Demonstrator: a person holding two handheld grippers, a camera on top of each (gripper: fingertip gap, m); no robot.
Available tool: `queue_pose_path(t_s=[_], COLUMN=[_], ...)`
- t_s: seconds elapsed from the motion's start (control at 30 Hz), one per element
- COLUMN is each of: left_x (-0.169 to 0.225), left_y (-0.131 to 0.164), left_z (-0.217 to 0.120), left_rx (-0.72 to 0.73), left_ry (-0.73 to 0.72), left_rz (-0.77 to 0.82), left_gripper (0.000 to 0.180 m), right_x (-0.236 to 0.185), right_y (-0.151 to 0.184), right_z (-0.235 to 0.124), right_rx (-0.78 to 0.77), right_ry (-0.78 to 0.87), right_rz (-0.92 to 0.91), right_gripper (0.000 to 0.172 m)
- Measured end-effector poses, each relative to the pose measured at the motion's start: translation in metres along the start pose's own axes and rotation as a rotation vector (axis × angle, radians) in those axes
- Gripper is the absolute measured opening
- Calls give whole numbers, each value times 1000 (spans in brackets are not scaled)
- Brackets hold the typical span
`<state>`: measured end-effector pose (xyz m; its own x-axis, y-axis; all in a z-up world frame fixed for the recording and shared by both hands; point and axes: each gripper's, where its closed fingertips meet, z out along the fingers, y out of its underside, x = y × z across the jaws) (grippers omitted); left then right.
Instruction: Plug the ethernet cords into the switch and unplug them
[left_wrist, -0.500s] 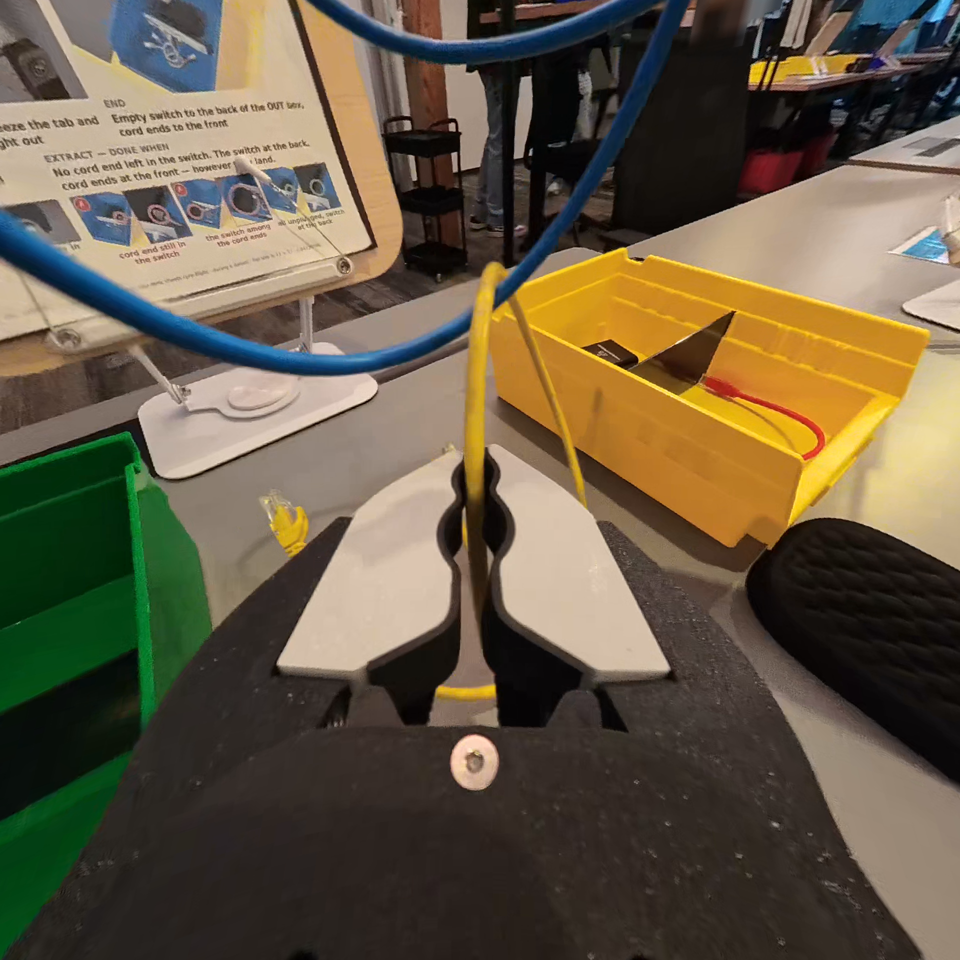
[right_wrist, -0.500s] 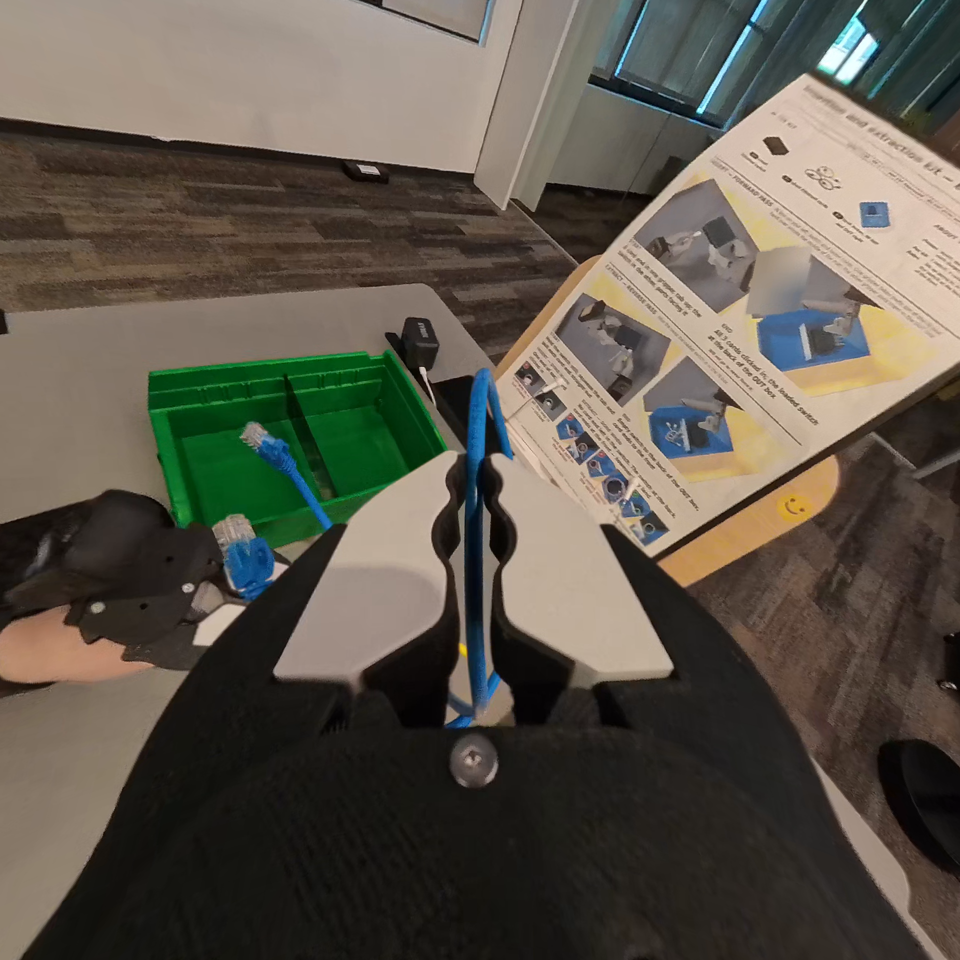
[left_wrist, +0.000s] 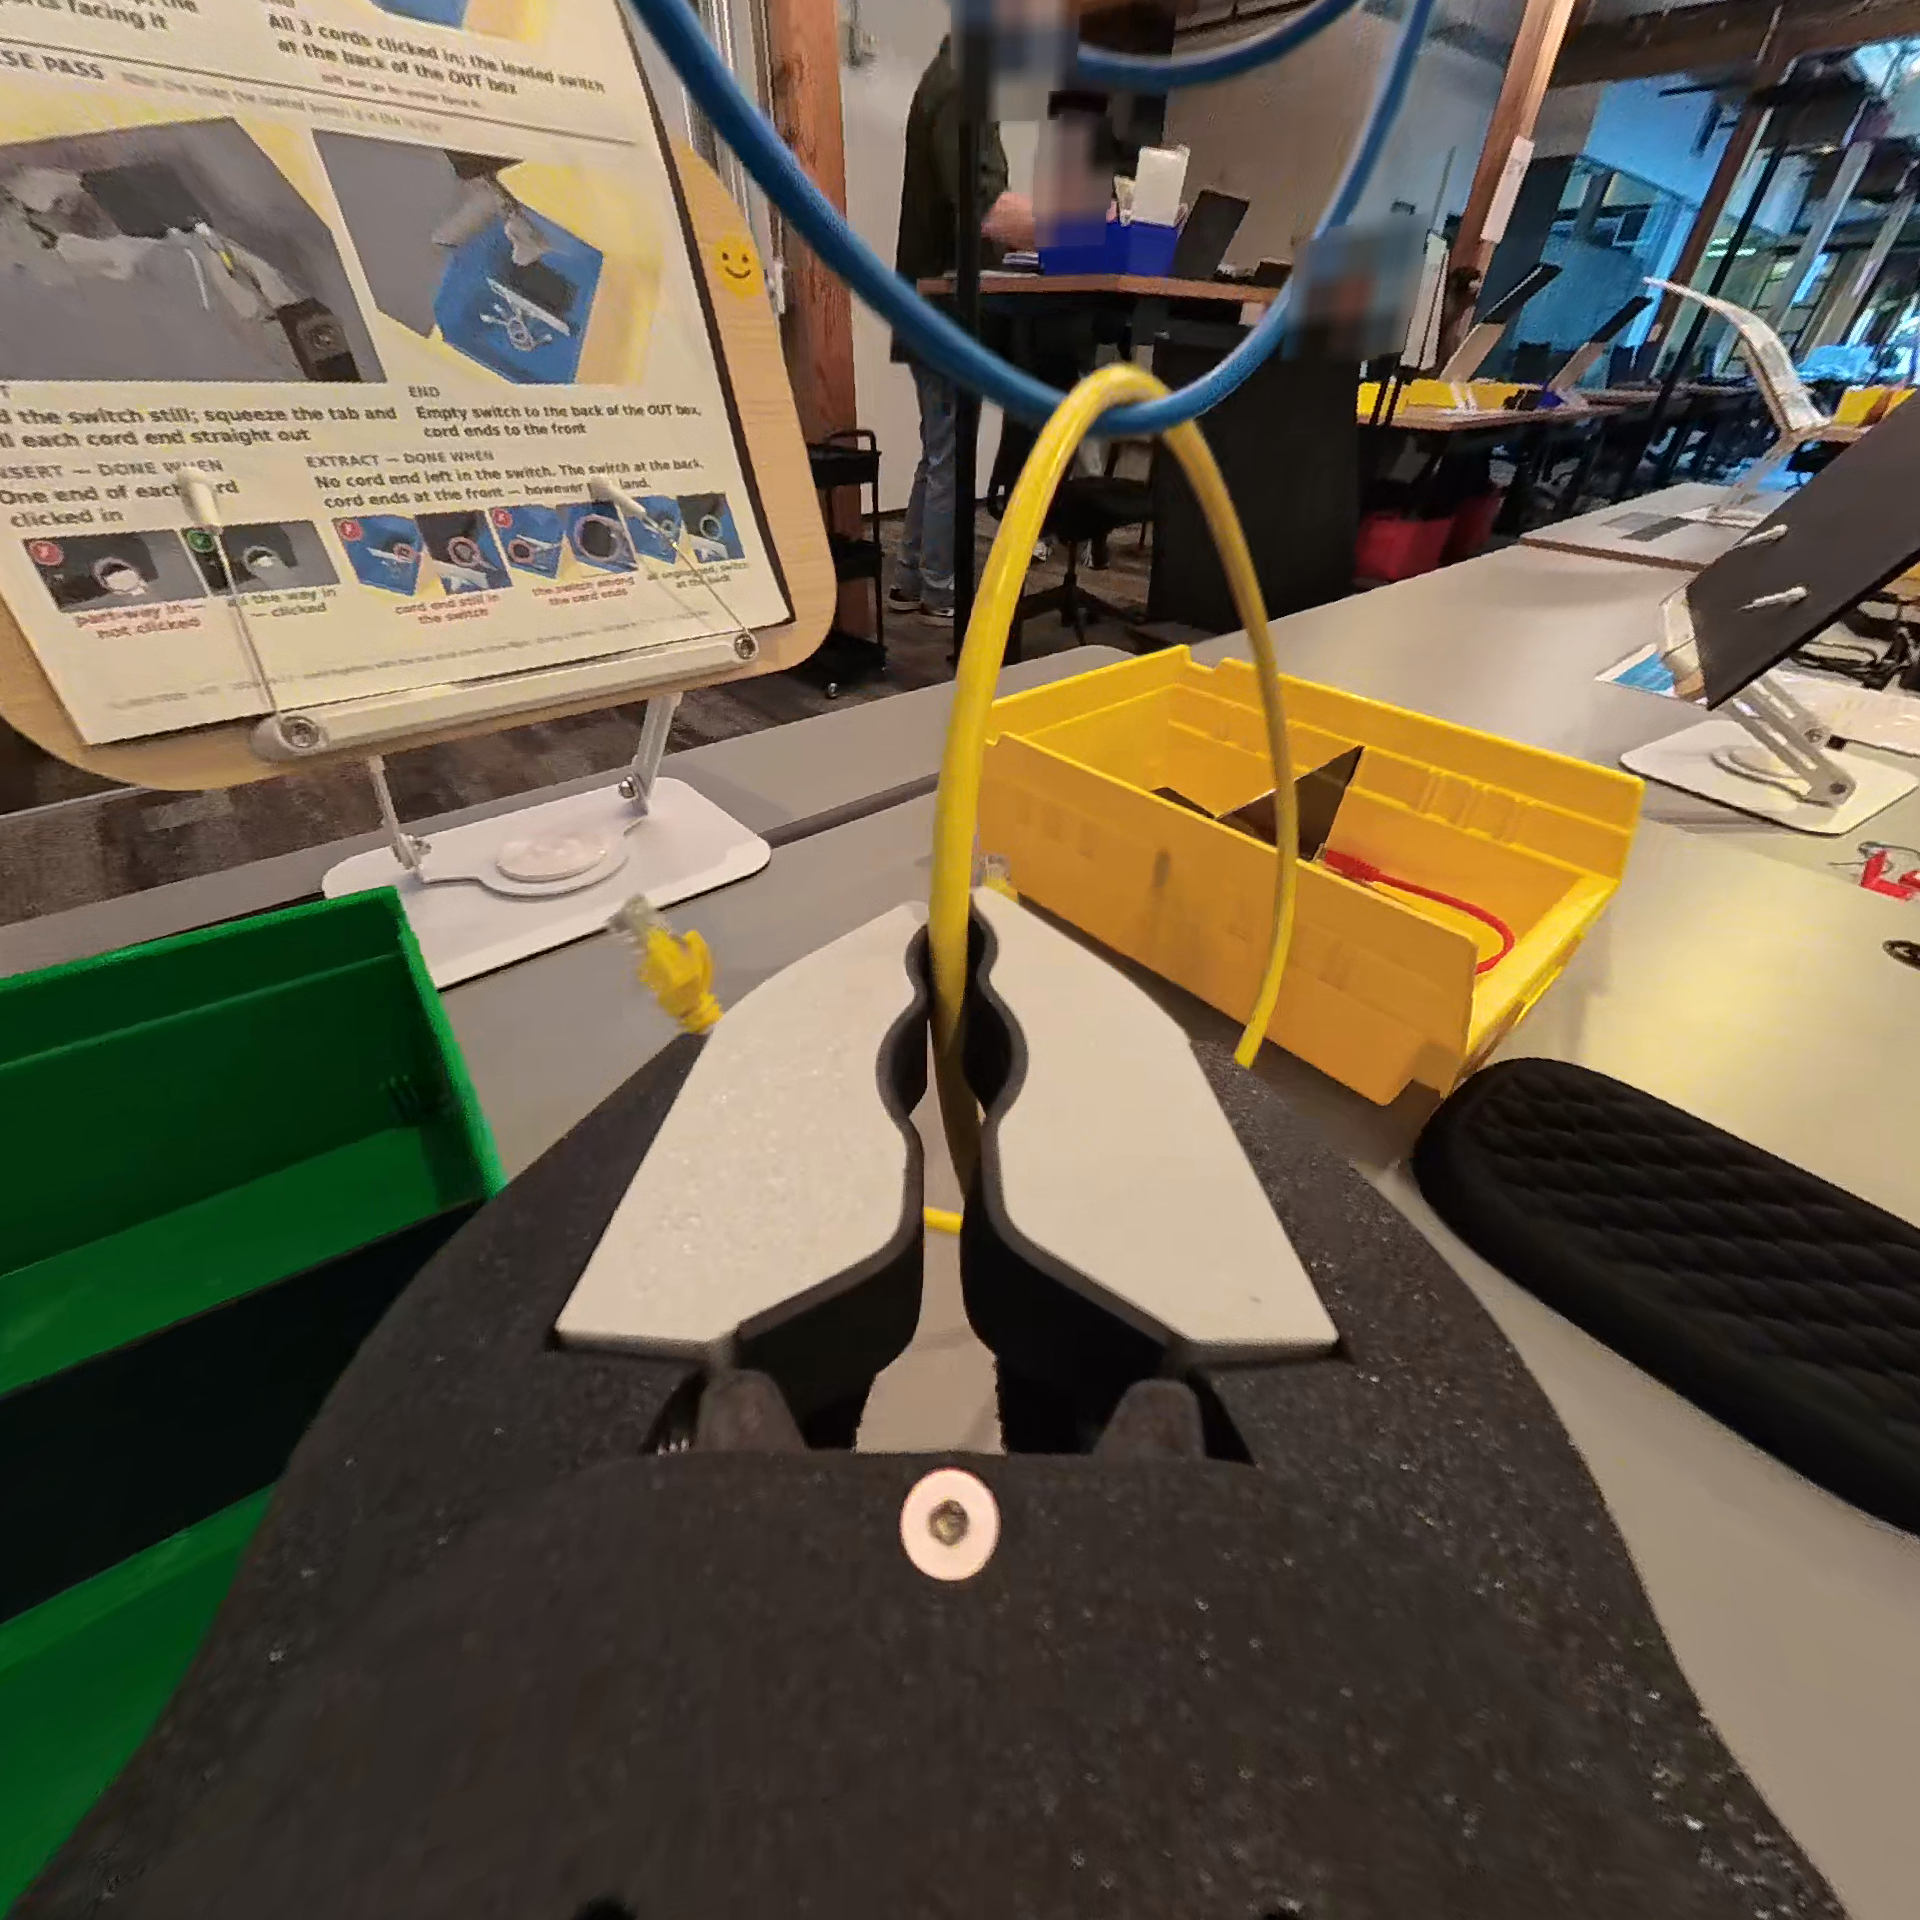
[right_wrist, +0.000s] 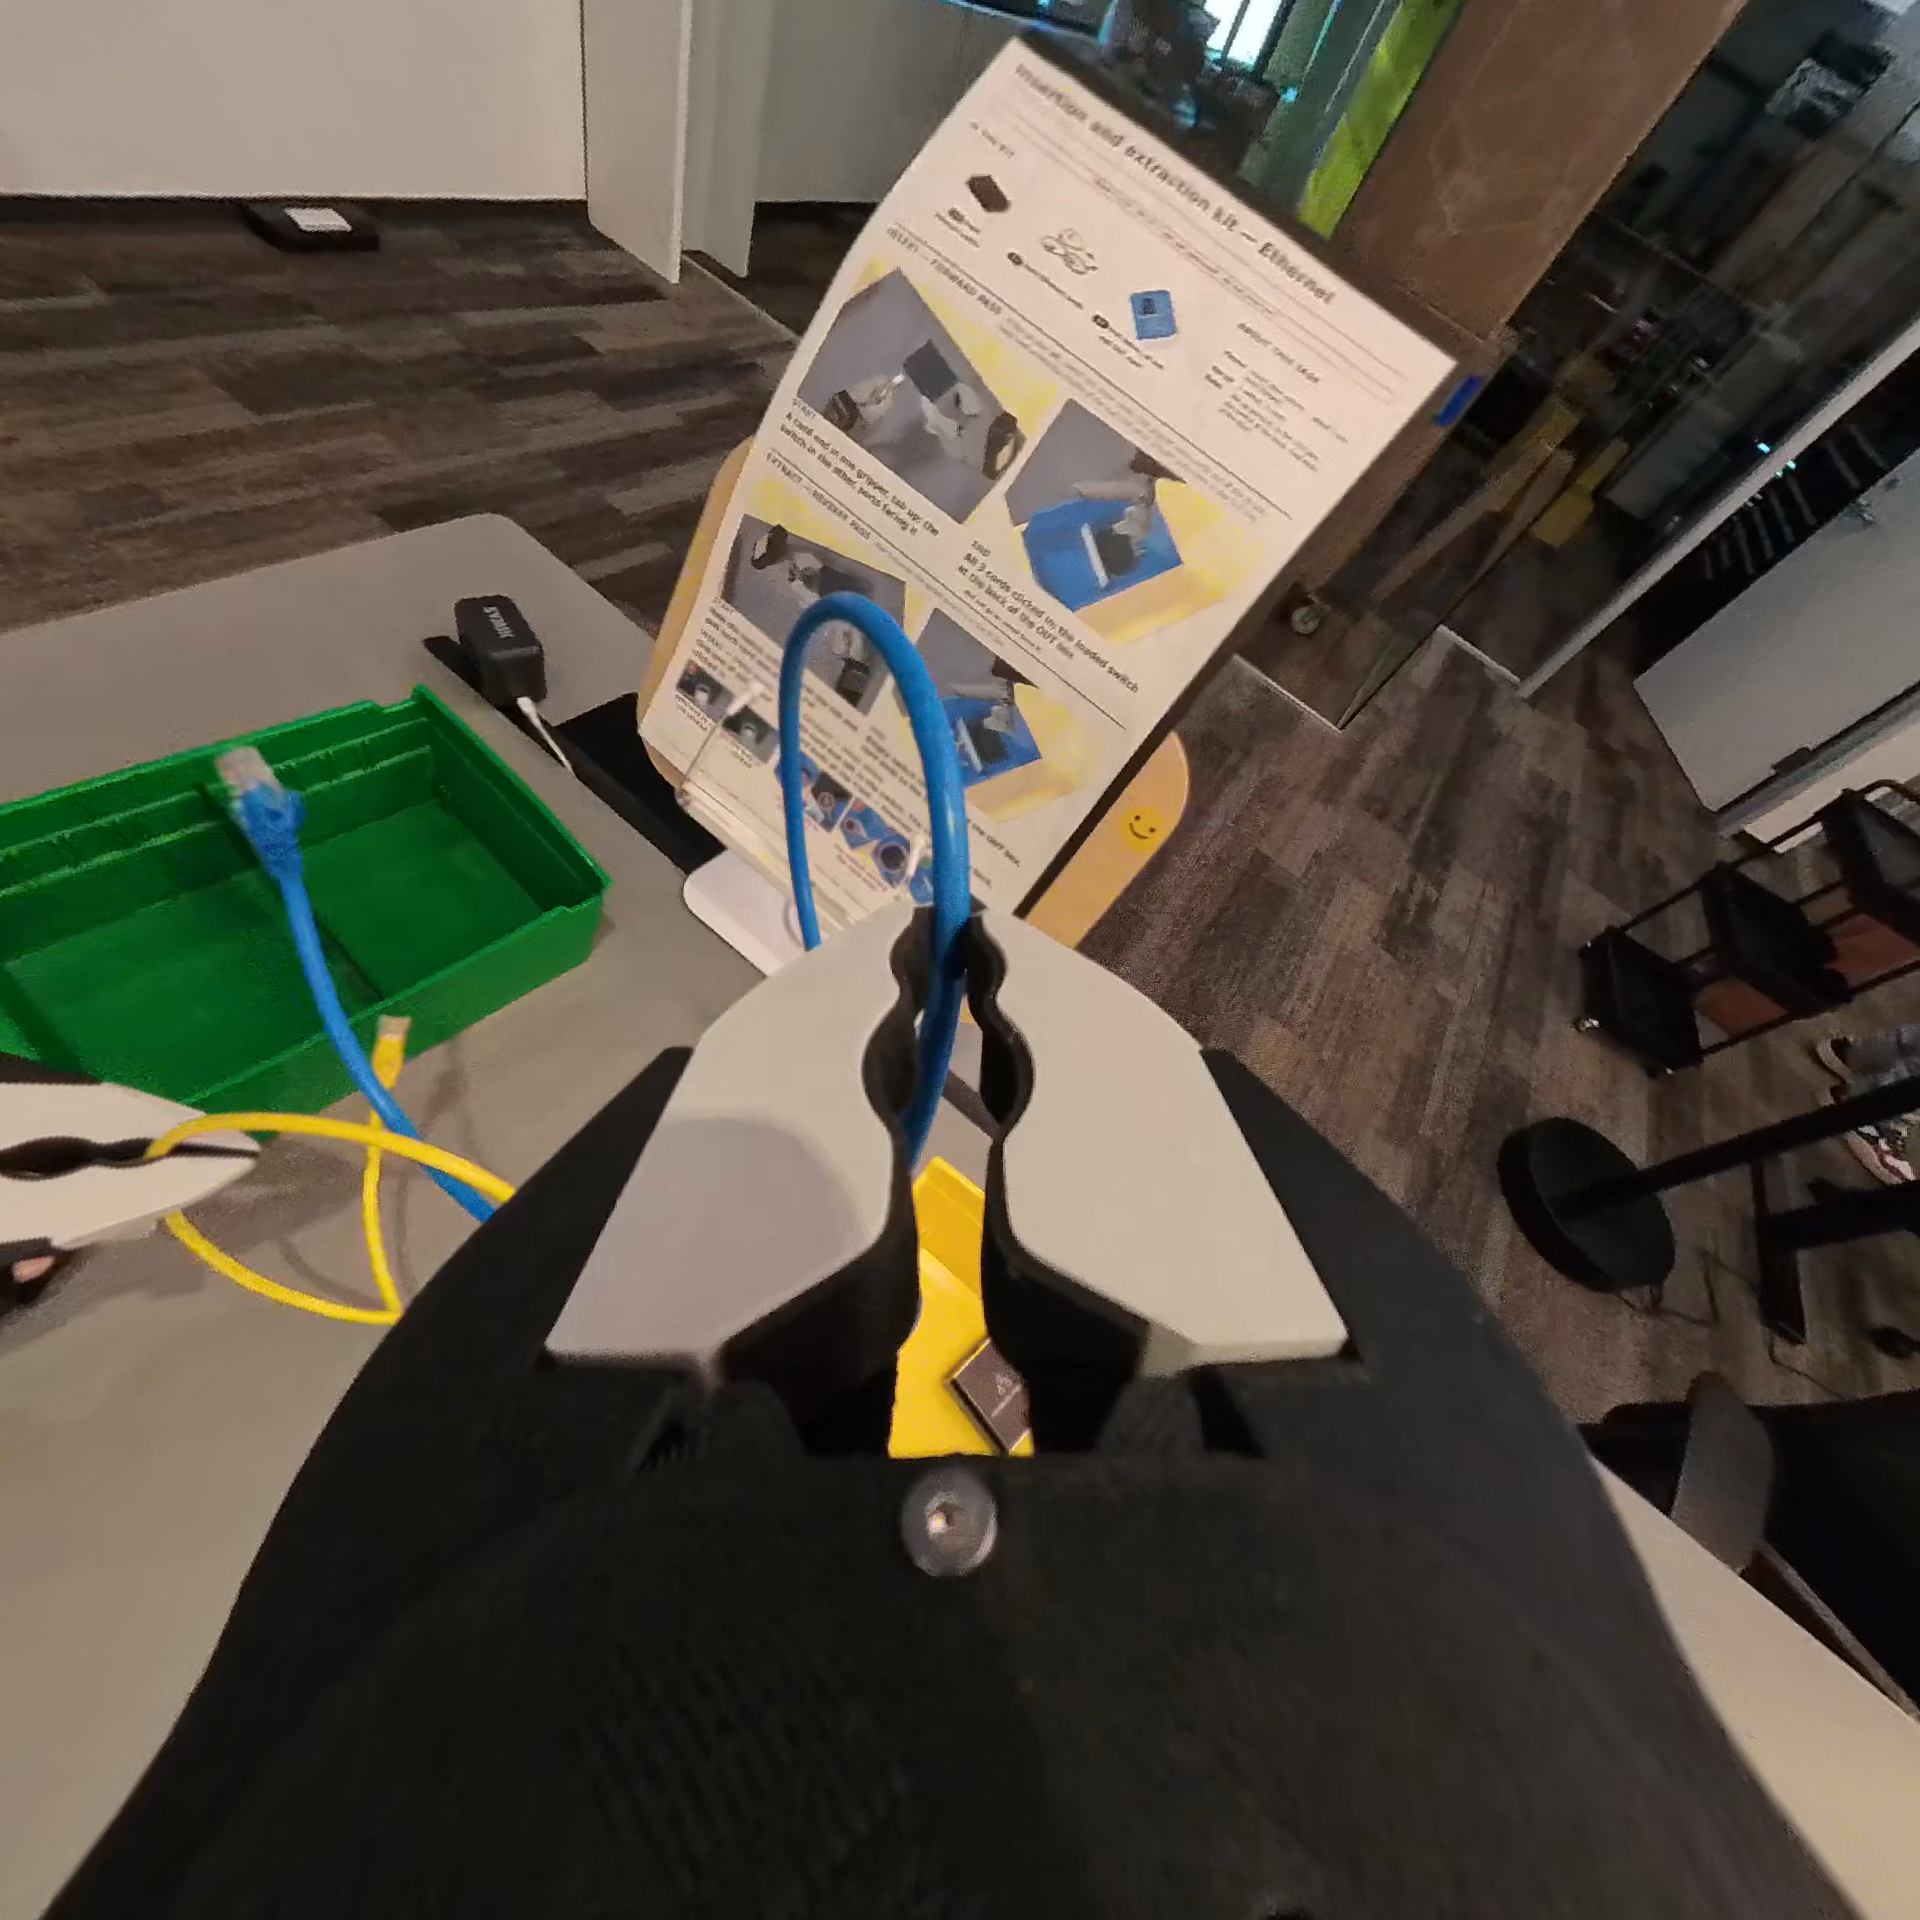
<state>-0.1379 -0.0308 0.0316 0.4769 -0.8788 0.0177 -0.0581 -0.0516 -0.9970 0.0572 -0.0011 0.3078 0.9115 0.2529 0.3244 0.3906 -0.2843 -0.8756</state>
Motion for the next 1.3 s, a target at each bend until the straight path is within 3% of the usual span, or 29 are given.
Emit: queue_pose_path(t_s=[0.33,0.57,0.67,0.8,1.0,1.3], left_x=[-8,-7,-8,-1,6,15], left_y=[22,36,39,40,38,40], left_z=[4,7,5,5,5,5], left_rx=[-74,-101,-114,-110,-99,-104], left_ry=[-11,6,7,42,75,122], left_rz=[-44,-111,-121,-125,-112,-102], left_gripper=[0,0,0,0,0,0], right_x=[57,103,132,135,124,67], right_y=[-26,-32,-14,13,61,184], right_z=[-63,-111,-130,-130,-114,-71], right_rx=[-41,-245,-418,-527,-574,-673], right_ry=[172,389,559,547,408,180], right_rz=[-15,-84,-173,-185,-117,-143], right_gripper=[7,7,8,7,7,7])
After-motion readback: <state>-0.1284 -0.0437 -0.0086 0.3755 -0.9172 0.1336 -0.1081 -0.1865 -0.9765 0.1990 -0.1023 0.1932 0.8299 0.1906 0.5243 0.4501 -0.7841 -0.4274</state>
